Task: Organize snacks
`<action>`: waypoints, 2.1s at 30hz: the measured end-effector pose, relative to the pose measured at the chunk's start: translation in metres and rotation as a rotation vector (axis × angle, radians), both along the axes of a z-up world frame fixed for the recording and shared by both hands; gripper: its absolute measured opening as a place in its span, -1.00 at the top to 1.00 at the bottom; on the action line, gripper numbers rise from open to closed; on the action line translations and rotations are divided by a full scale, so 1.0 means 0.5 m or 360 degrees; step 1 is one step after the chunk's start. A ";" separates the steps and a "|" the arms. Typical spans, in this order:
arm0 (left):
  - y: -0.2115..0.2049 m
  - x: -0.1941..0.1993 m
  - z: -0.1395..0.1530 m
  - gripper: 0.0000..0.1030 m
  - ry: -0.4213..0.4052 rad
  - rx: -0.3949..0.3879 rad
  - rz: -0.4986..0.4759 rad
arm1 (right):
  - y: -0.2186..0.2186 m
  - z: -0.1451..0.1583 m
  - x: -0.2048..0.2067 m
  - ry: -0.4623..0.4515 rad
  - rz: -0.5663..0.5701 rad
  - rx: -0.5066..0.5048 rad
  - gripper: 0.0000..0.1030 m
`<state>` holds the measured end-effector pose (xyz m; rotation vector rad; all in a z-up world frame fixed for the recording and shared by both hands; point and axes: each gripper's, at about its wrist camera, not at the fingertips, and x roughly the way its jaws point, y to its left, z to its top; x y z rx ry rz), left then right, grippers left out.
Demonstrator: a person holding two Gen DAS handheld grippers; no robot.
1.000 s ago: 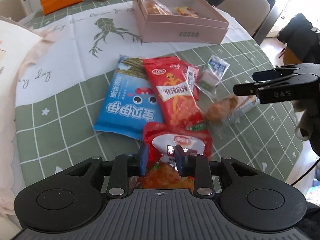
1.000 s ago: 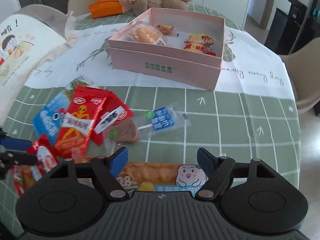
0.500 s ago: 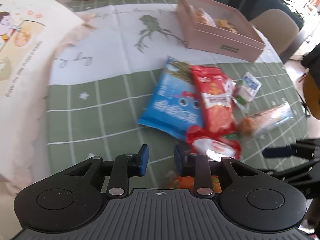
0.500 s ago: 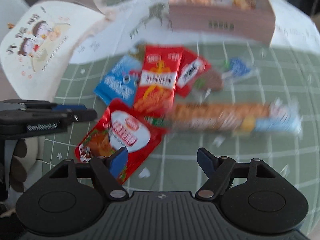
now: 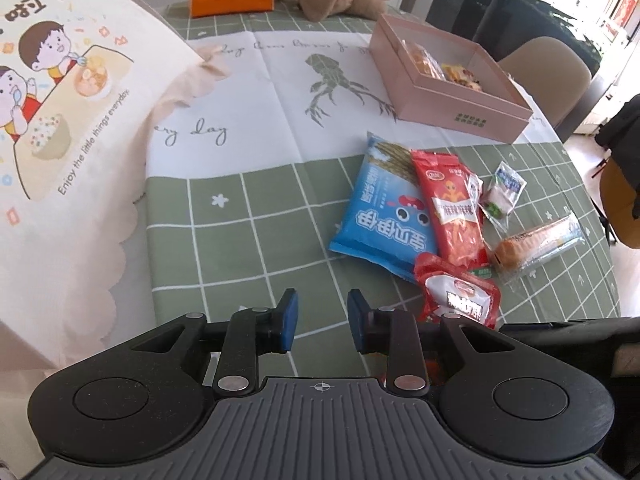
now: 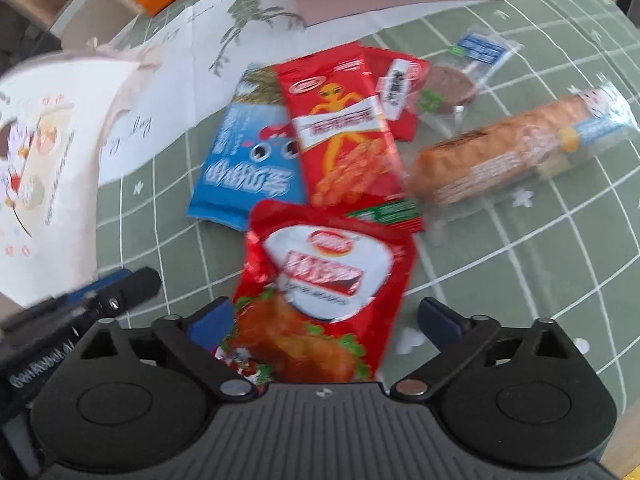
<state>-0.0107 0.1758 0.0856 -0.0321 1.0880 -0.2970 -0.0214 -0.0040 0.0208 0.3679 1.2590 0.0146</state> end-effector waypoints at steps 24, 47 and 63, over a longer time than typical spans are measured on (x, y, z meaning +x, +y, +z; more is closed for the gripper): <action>-0.056 0.048 -0.043 0.41 0.0106 -0.0184 0.0138 | -0.223 0.002 0.031 -0.0270 0.0283 -0.0302 -0.64; -0.297 0.182 -0.054 0.18 -0.0125 0.0120 -0.0147 | -0.224 -0.018 -0.028 -0.0462 0.0441 -0.0367 -1.00; -0.293 0.251 -0.060 0.22 0.0053 -0.0039 0.0064 | -0.243 0.009 -0.070 -0.0445 0.0422 -0.0368 -0.91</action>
